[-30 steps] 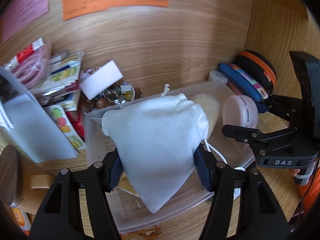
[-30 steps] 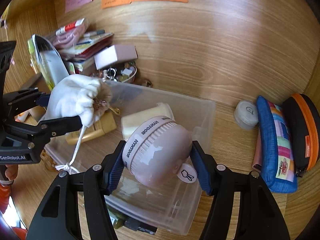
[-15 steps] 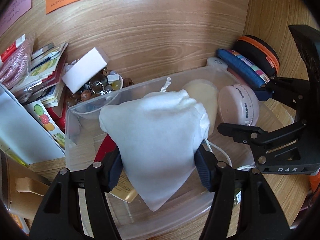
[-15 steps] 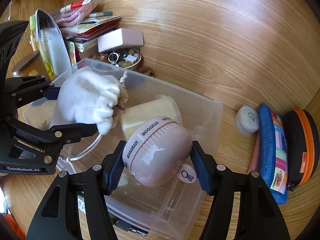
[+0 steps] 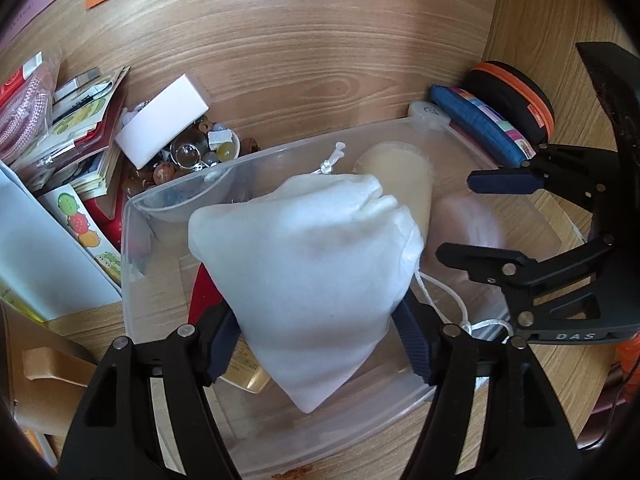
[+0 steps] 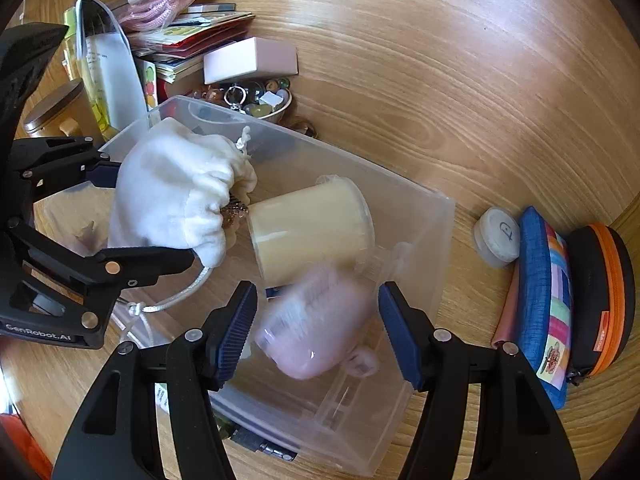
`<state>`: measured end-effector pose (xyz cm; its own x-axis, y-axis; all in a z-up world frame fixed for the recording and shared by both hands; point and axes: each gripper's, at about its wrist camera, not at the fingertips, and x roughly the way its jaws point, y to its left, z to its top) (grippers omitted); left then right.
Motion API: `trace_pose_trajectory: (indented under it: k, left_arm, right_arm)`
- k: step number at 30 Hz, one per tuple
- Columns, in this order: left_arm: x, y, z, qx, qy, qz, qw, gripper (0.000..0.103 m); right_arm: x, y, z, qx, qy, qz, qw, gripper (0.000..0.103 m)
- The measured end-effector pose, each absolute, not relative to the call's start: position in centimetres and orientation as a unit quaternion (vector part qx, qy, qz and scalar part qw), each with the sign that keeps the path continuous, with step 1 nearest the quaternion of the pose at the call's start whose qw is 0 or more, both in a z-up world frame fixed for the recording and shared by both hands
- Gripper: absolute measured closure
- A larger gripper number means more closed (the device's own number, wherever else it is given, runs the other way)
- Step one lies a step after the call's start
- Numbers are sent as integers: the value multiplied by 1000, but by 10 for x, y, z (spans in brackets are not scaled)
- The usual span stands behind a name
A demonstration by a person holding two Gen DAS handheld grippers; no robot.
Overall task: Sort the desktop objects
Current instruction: 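Open both tools to drop the white bag and pink container into the bin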
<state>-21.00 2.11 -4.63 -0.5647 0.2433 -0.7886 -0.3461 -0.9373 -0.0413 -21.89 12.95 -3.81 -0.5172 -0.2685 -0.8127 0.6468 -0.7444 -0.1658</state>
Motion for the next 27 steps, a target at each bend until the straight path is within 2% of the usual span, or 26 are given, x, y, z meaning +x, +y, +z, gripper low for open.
trace_pose_trajectory:
  k: [11,27]
  left_arm:
    - [-196,17,-37,-432,53,886,161,31]
    - [-152,-4,10,-375,47,916,131,16]
  right_arm:
    - [-206,139,-21,391,225,-852,265,41]
    - [-169,165,17,361,173,-882,248,34]
